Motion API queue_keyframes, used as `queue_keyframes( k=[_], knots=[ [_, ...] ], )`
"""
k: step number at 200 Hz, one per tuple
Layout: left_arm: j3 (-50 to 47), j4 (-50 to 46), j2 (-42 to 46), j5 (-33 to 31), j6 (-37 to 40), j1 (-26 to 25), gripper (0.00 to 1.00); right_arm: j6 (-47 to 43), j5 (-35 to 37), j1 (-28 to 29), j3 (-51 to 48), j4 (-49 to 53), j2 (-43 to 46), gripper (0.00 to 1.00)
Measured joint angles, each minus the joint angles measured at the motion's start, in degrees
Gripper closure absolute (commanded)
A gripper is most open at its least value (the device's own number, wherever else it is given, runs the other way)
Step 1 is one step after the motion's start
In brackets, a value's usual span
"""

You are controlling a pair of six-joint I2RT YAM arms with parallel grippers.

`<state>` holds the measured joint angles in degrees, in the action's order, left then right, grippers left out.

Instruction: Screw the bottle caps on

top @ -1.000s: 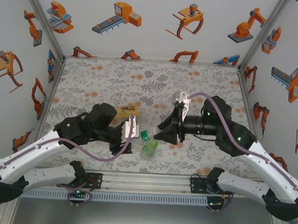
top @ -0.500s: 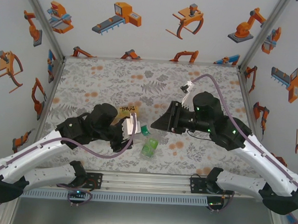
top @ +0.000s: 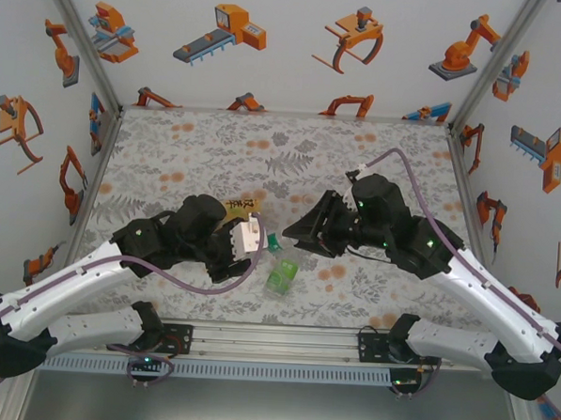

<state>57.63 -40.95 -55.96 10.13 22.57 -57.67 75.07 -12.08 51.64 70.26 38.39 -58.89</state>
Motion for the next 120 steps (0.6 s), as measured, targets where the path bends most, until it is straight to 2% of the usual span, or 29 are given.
queue_keyframes(
  k=[12, 17, 33, 42, 84, 120],
  knots=[
    [0.0, 0.55, 0.0, 0.0, 0.17, 0.0, 1.0, -1.09, 0.2, 0.0, 1.18, 0.98, -0.44, 0.77],
    [0.0, 0.83, 0.0, 0.0, 0.2, 0.0, 1.0, -1.81, 0.24, 0.0, 2.1, 1.68, -0.9, 0.68],
    [0.0, 1.66, 0.0, -0.02, 0.2, 0.0, 1.0, -3.58, 0.33, 0.0, 4.74, 3.82, -2.29, 0.55],
    [0.0, 1.92, 0.0, -0.04, 0.22, 0.0, 1.0, -4.5, 0.24, -0.02, 5.86, 4.68, -2.95, 0.51],
    [0.04, 4.5, 0.02, 1.53, 0.85, -0.39, 1.0, -13.25, -0.37, 0.0, 9.03, 6.27, -6.45, 0.36],
    [0.11, 4.61, 0.02, 2.14, 0.85, -0.39, 1.0, -20.9, -0.81, 0.0, 9.57, 6.32, -6.14, 0.38]
  ],
)
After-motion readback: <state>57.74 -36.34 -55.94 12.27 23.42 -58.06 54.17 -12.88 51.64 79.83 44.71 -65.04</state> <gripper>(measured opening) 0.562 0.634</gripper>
